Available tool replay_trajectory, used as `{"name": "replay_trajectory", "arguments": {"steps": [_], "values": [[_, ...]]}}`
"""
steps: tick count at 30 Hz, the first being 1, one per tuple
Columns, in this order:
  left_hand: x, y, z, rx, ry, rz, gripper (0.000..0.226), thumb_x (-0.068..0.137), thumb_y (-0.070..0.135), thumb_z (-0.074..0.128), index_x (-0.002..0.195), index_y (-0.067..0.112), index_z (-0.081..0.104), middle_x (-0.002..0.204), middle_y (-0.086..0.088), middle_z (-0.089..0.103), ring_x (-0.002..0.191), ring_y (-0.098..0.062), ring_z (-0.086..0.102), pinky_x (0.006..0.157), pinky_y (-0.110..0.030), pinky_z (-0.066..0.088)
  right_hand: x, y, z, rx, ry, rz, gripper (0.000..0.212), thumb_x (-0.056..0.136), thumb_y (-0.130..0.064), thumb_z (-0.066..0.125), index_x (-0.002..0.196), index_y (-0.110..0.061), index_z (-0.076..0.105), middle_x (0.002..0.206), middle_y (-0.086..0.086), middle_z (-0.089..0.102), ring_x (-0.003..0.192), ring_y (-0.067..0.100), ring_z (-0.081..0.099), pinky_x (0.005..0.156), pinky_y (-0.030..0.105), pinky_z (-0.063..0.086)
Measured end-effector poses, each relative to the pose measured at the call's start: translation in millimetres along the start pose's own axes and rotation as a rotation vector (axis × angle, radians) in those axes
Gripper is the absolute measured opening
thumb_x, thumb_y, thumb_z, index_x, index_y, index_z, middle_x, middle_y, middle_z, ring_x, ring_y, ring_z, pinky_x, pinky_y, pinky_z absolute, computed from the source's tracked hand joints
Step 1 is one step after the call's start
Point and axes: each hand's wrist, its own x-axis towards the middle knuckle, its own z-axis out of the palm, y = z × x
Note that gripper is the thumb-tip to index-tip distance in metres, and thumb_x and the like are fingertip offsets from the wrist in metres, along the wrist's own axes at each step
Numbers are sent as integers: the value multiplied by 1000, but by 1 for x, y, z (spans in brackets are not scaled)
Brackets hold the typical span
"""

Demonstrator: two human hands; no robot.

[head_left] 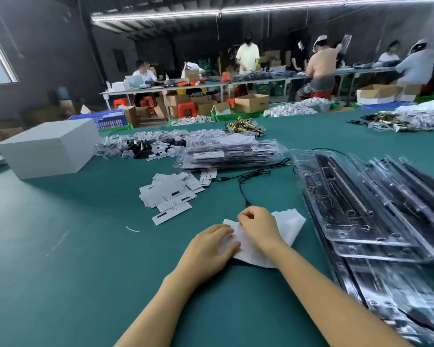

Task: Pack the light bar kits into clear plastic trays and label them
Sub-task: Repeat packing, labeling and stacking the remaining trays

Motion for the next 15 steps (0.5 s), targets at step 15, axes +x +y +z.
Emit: {"name": "replay_trajectory", "arguments": {"steps": [15], "values": [[35, 79, -4, -167, 296, 74, 19, 92, 14, 57, 108, 12, 67, 97, 4, 69, 91, -13, 60, 81, -20, 45, 0, 10, -22, 746, 648, 436, 18, 86, -9, 38, 76, -5, 53, 65, 11, 56, 49, 23, 47, 44, 22, 32]]}}
